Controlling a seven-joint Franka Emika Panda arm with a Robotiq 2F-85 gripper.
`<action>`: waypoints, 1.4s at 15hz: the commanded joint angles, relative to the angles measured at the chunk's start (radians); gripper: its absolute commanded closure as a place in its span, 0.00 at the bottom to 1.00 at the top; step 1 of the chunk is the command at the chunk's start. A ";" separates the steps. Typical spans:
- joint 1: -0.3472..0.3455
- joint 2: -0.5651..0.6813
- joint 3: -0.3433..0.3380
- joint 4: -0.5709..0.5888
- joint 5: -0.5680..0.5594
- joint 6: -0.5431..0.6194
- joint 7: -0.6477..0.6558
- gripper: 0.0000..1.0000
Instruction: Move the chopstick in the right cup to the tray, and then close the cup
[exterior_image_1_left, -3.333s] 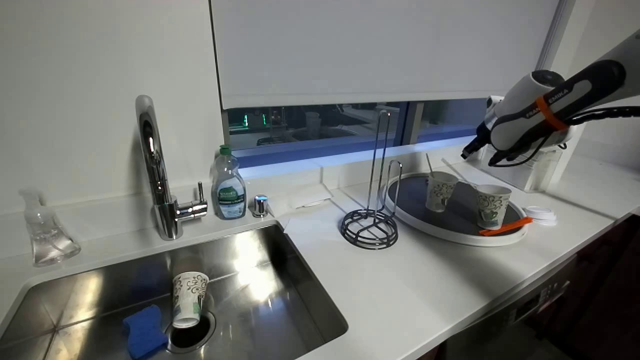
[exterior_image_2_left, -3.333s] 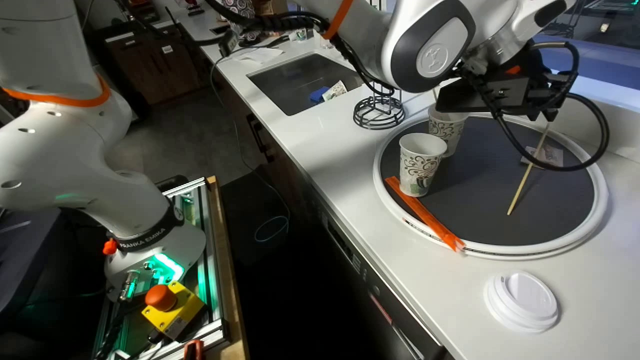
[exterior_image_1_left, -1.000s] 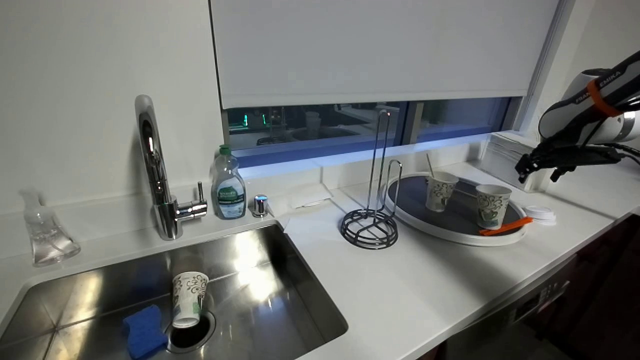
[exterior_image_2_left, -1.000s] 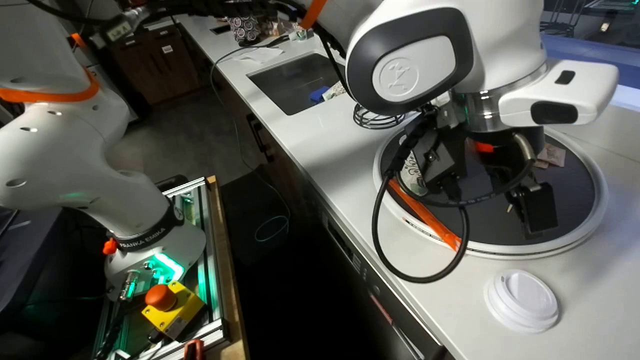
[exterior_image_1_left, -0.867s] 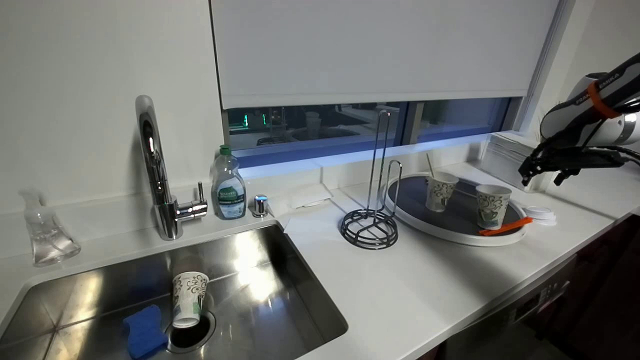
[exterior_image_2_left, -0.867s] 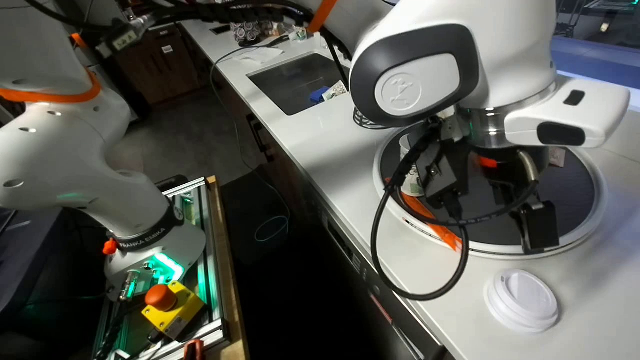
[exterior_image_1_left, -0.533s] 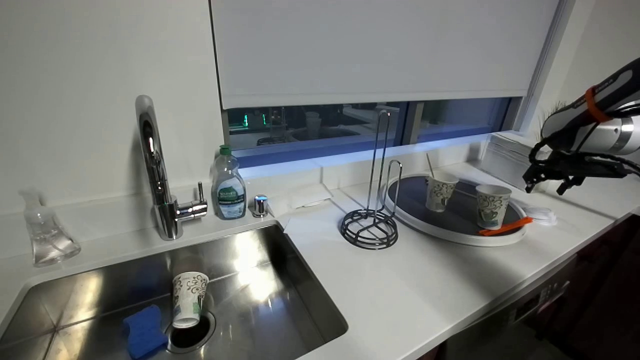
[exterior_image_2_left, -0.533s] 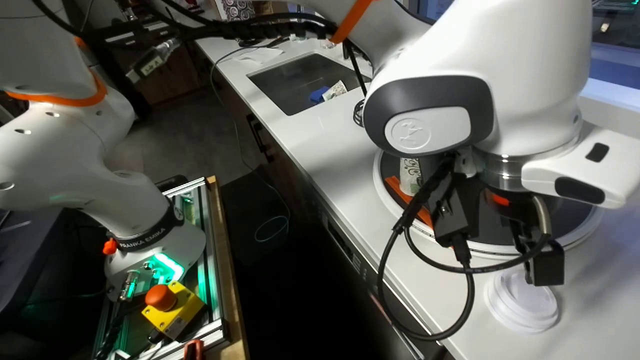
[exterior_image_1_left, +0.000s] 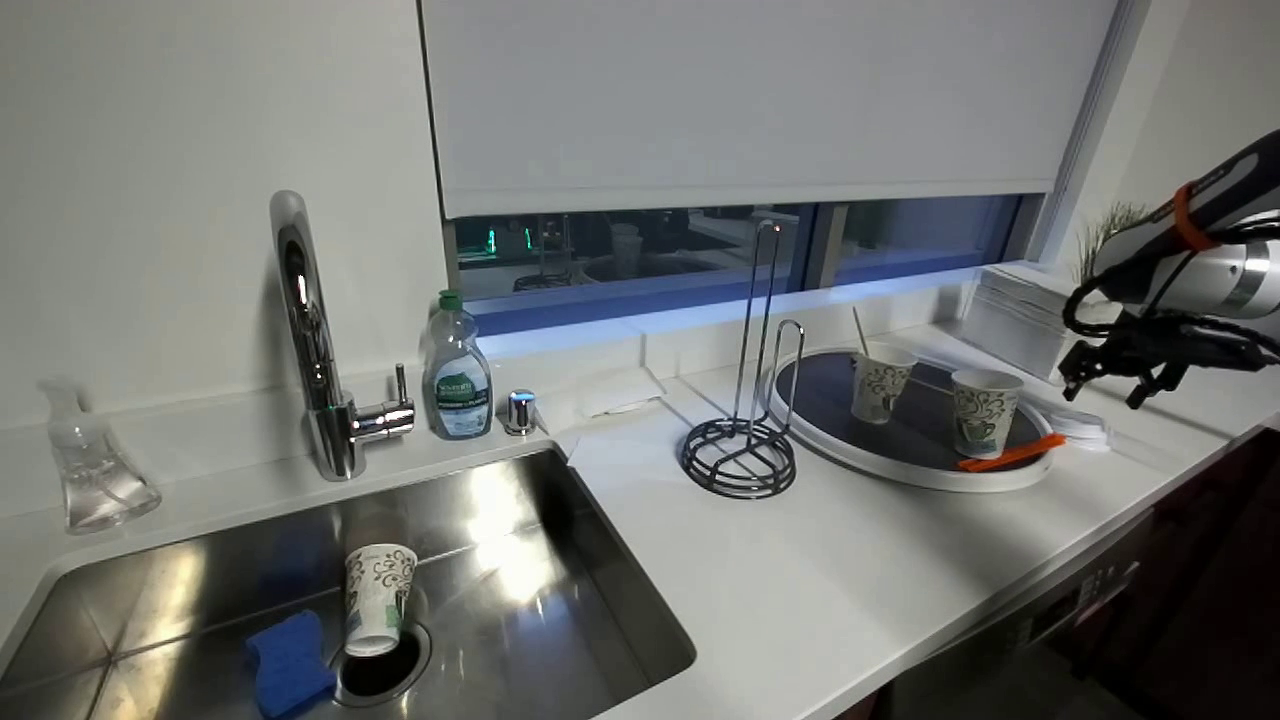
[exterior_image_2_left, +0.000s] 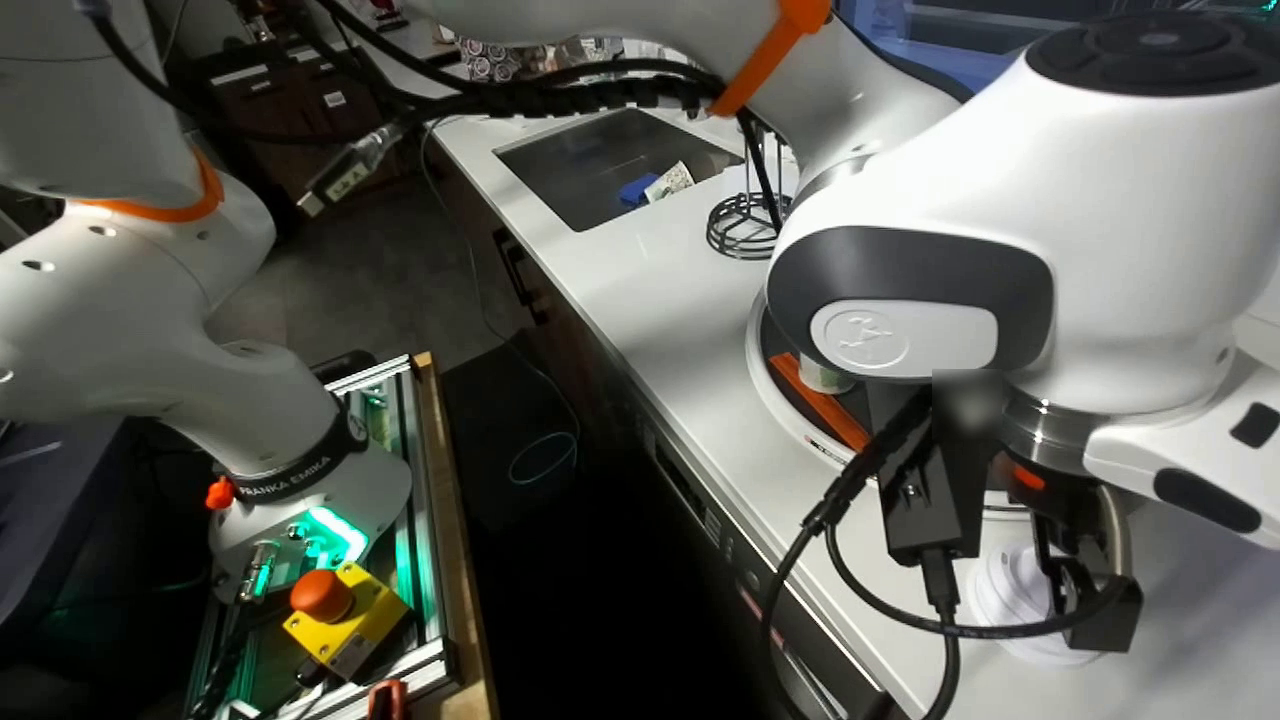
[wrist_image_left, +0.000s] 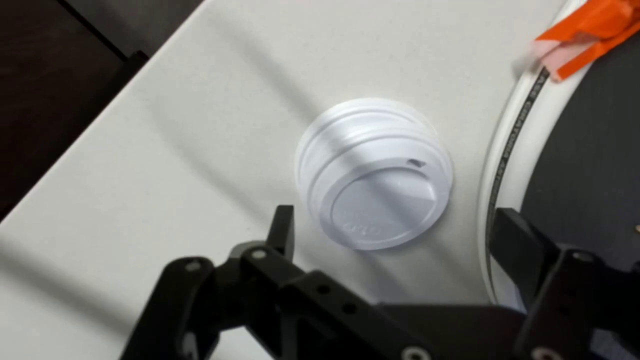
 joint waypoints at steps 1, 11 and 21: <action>0.006 0.034 -0.023 0.047 0.019 -0.071 0.071 0.00; 0.031 0.079 -0.068 0.077 0.024 -0.085 0.322 0.04; 0.022 0.109 -0.066 0.119 0.090 -0.191 0.432 0.06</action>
